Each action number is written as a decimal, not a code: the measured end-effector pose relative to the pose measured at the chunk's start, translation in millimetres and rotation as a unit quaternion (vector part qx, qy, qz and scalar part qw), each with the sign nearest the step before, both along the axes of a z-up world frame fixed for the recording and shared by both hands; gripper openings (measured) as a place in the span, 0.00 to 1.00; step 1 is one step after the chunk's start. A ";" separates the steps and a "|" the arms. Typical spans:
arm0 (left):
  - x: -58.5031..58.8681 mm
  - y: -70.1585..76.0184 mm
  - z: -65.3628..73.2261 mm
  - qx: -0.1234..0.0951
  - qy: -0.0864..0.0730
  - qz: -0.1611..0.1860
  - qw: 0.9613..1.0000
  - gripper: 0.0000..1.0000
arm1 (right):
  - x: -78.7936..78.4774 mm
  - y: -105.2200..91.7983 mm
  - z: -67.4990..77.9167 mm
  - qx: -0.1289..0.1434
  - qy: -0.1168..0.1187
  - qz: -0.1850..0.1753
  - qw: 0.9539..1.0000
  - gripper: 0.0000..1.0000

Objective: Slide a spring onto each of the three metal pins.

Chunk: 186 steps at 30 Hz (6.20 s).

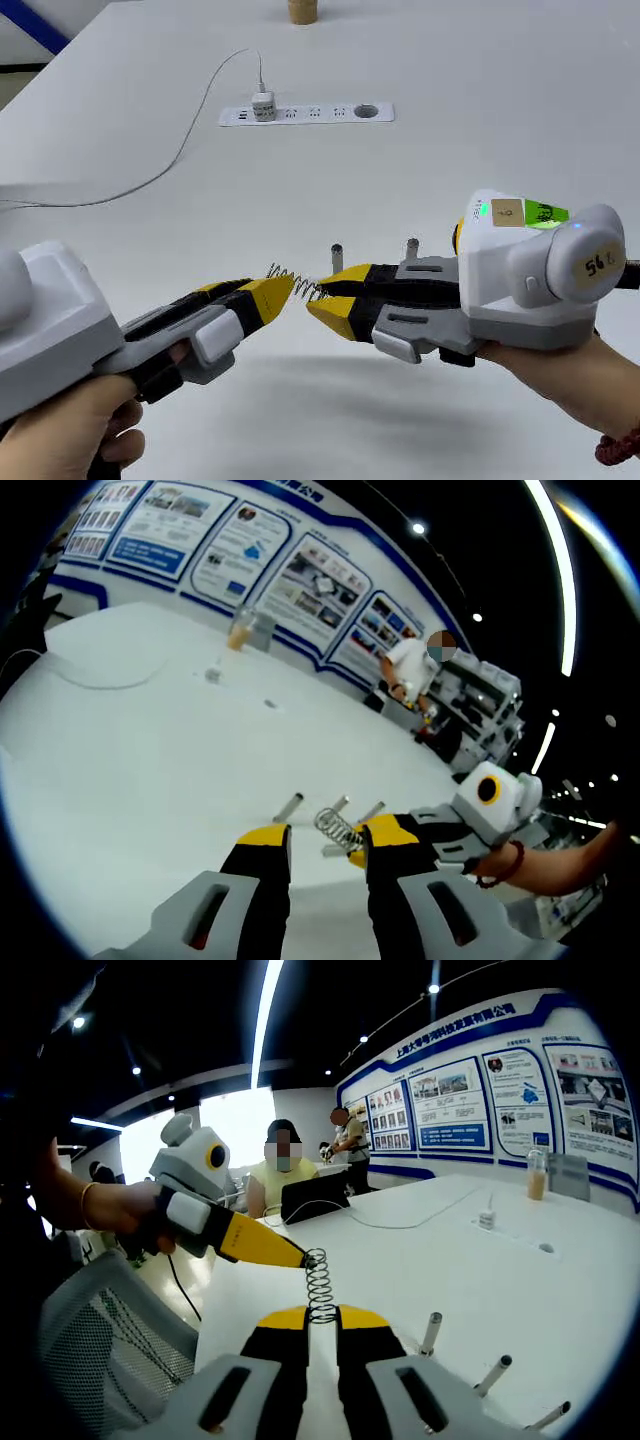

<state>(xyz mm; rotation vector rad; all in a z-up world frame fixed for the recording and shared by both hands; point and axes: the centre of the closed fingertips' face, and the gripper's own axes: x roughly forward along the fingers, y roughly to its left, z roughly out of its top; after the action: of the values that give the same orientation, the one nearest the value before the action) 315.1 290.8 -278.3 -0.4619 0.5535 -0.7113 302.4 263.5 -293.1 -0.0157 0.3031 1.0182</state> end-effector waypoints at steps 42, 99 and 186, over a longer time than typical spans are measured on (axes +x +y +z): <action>-0.9 -11.3 17.9 -0.059 0.011 -0.010 0.998 0.10 | -7.0 2.2 10.8 -0.011 -0.030 0.011 0.999 0.11; 57.5 -44.5 25.6 0.185 -0.220 -0.080 0.954 0.10 | 4.9 -64.5 -38.8 -0.119 0.024 -0.073 0.990 0.41; 82.8 -77.6 -71.3 0.249 -0.175 -0.137 0.943 0.10 | 22.0 -104.6 -85.2 -0.164 0.082 -0.111 0.977 0.35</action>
<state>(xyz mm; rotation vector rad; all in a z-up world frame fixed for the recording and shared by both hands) 397.9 213.2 -349.6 0.2193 0.4430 -0.8622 324.4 158.9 -378.2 -0.1928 0.6095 0.7400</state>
